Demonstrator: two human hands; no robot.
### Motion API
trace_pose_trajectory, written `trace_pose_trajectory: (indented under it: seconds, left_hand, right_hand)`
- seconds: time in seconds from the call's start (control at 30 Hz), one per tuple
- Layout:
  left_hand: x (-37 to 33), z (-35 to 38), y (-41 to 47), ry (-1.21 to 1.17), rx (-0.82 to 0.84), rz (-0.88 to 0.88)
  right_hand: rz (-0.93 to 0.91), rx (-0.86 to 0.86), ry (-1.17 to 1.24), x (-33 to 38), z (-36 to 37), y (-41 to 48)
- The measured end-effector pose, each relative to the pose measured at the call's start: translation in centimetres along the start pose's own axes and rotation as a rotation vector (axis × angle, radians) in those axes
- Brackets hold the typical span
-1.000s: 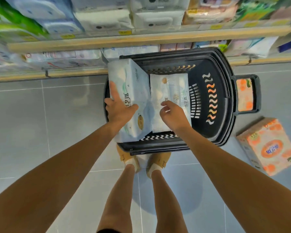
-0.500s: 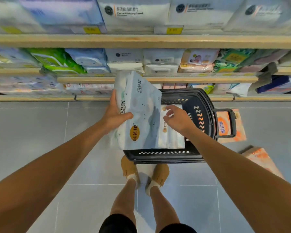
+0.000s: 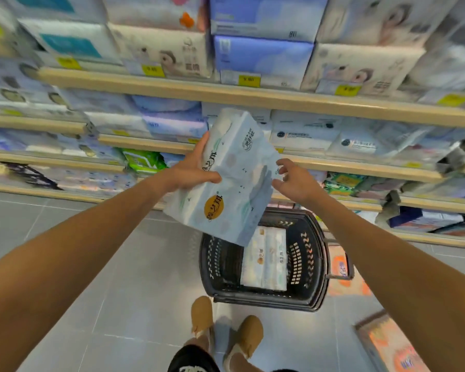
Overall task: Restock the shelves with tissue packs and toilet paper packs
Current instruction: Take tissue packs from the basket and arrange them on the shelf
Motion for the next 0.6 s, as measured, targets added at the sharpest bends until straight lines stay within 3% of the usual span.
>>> trace_pose_trajectory:
  seconds: [0.33,0.6]
  left_hand:
    - [-10.6,-6.4,-5.5,0.184,0.123,0.209]
    - [-13.1,-12.2,-11.1,0.158,0.192,0.289]
  right_hand:
    - [-0.231,-0.005,0.283,11.2,-9.2,-1.8]
    - [-0.323,0.056,0.402,18.7,-10.8,-6.4]
Point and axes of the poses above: each hand's wrist, its own y-axis towards the middle knuckle, its own z-axis out of the palm, x = y × z, the point moved 9 cm from there along y, towards the middle knuckle, and after that the axes turned 7 degrees about -x, right-handed, at the moved point
